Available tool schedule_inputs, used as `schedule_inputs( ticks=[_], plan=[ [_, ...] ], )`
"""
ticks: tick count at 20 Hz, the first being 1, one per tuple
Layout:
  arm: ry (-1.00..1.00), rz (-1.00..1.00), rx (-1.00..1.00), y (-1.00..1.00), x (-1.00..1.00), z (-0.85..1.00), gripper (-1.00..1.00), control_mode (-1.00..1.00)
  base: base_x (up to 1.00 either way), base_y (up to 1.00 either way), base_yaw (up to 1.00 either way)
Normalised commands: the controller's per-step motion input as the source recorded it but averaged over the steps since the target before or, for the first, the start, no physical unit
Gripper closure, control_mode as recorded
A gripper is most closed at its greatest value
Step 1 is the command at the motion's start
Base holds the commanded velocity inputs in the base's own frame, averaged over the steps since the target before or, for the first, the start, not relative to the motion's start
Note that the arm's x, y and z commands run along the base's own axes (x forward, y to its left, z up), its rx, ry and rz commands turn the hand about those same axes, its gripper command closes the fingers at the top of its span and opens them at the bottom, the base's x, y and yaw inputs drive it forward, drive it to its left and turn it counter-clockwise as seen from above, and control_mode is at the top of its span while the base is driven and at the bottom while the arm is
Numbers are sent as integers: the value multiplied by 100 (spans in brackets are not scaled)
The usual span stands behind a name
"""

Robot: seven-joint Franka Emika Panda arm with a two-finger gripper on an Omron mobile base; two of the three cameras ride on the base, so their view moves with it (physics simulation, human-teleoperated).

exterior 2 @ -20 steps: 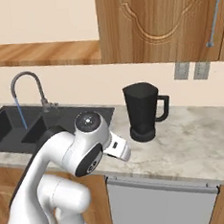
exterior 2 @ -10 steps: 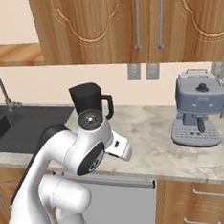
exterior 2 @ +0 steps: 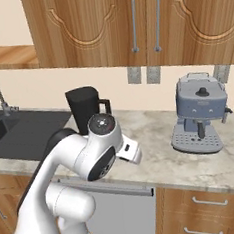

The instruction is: Turn on the sink faucet and place the jug under the water for a few seconds to fill it up.

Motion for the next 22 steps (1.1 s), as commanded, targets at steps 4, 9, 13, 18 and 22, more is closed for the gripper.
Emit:
schedule_inputs(
  ticks=[4,9,13,18,22],
  plan=[
    [-8,20,0,0,43,22,-100,-100,0,0,0],
    [0,24,0,0,67,17,-100,-100,0,0,0],
    [3,27,1,5,79,0,-100,-100,0,0,0],
    [4,15,1,9,86,0,-100,-100,0,0,0],
    [2,8,0,25,46,0,-100,-100,0,0,0]
  ],
)
